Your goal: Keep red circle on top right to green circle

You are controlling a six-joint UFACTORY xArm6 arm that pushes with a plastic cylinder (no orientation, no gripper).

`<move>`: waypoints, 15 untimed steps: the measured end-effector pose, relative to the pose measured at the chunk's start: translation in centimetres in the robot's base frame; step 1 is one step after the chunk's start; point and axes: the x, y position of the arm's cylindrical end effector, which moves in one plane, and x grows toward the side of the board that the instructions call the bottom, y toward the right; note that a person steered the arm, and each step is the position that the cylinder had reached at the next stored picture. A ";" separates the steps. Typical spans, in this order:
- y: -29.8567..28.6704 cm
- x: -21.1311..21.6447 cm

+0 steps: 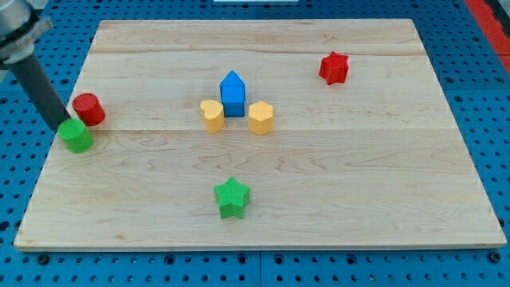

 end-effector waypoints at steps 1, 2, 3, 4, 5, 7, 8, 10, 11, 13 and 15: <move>5.2 4.0; 11.1 7.3; 14.3 10.2; 9.5 9.8; -0.8 8.7; -1.6 -3.3; -1.1 -8.3; 6.6 1.1; 9.2 3.4; 0.5 1.7; 7.5 6.6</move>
